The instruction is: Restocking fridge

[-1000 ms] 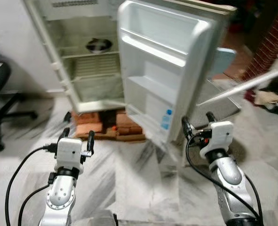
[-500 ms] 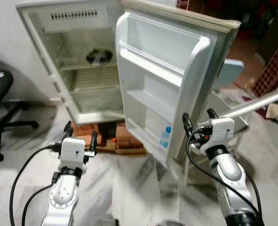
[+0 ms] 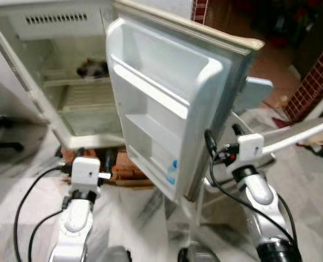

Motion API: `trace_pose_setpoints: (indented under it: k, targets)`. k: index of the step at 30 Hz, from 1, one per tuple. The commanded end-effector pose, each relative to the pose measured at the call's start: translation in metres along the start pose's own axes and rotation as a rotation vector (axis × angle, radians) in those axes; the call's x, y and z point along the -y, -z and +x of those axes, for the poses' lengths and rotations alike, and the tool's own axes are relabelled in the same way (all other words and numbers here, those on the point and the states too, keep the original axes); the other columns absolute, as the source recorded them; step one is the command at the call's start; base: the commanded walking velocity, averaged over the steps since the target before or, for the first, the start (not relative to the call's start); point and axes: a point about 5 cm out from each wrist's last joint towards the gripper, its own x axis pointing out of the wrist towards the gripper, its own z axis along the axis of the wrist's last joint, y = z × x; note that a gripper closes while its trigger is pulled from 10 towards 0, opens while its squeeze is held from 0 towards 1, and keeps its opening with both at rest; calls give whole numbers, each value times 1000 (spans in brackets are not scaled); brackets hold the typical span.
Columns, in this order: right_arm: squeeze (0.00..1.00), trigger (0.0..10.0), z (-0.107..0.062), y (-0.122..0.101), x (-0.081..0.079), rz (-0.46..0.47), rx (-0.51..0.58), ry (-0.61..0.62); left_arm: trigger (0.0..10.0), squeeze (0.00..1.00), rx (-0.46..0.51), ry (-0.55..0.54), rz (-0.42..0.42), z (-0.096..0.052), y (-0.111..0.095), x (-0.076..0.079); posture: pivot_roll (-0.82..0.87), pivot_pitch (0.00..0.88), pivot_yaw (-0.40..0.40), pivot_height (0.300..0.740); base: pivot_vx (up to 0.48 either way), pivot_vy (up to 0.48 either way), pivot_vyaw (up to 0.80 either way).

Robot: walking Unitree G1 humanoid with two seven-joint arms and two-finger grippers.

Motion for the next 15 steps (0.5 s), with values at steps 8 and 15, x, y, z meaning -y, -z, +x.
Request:
trace_pose_setpoints:
  k: [8, 15]
  targets:
    - [0, 10000, 9, -6, -11, 21, 28, -68, 10000, 0, -36, -37, 17, 0, 3, -12, 68, 86, 24, 740, 0, -53, 0]
    - [0, 10000, 26, -17, -12, -6, 68, -128, 10000, 0, -54, -63, 19, -4, 4, -15, 79, 112, 11, 740, 0, 0, 457]
